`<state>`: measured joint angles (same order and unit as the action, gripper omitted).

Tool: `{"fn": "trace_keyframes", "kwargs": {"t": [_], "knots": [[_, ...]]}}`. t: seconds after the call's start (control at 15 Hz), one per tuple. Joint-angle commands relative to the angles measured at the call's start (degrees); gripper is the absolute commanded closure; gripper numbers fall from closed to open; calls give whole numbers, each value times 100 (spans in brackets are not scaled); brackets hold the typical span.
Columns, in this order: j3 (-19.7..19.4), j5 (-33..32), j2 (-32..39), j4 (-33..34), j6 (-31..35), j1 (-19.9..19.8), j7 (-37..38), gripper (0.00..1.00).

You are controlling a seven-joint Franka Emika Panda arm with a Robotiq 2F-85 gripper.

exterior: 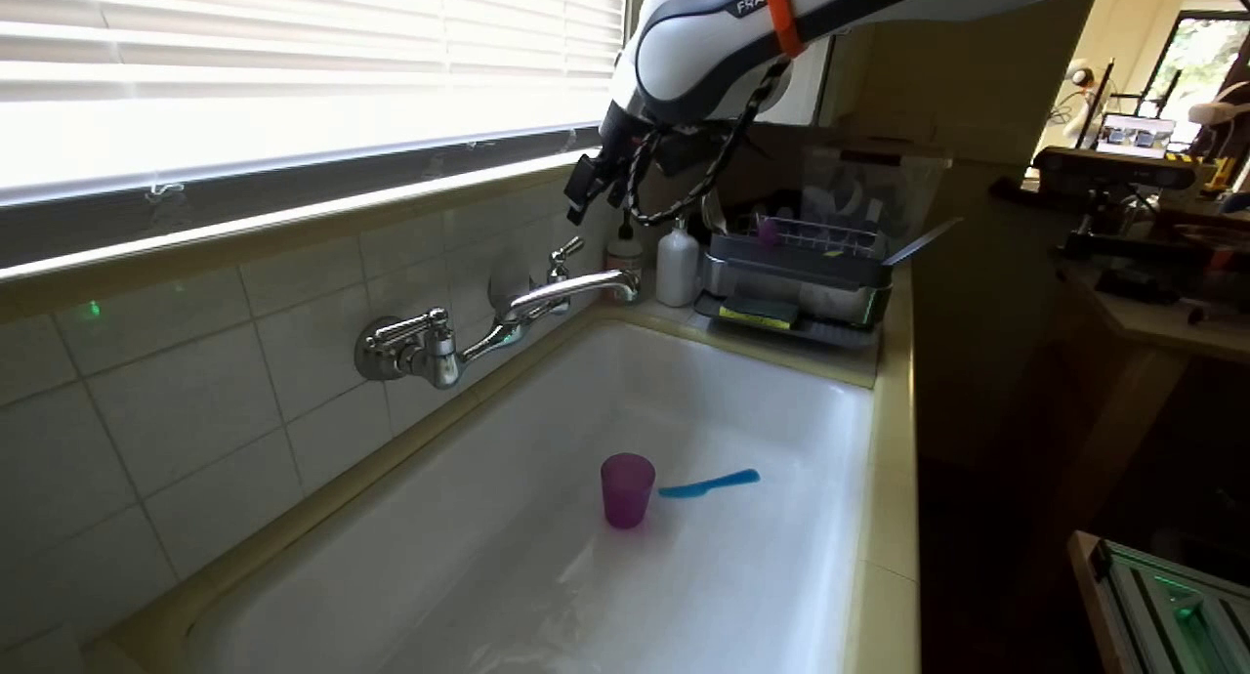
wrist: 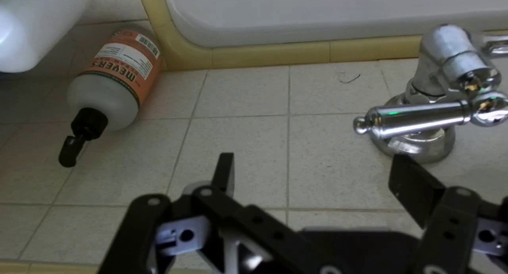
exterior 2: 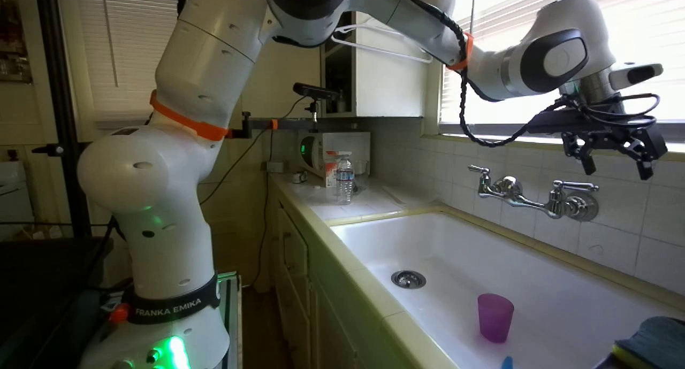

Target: Open then close the tap using the right handle

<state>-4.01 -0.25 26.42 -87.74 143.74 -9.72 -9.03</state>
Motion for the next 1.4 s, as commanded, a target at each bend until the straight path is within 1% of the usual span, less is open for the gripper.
{"fn": "trace_keyframes", "kwargs": {"t": [0.0,0.53,0.8,1.13,1.27,1.33], "knots": [[107,162,261,251,108,-75,-88,0],[141,113,426,355,-60,-101,-174,0],[75,-12,446,439,-397,-52,-161,0],[-4,-195,464,639,-1075,3,-189,0],[-31,-260,492,694,-1147,4,-185,0],[-17,-215,508,696,-989,-18,-166,0]]}}
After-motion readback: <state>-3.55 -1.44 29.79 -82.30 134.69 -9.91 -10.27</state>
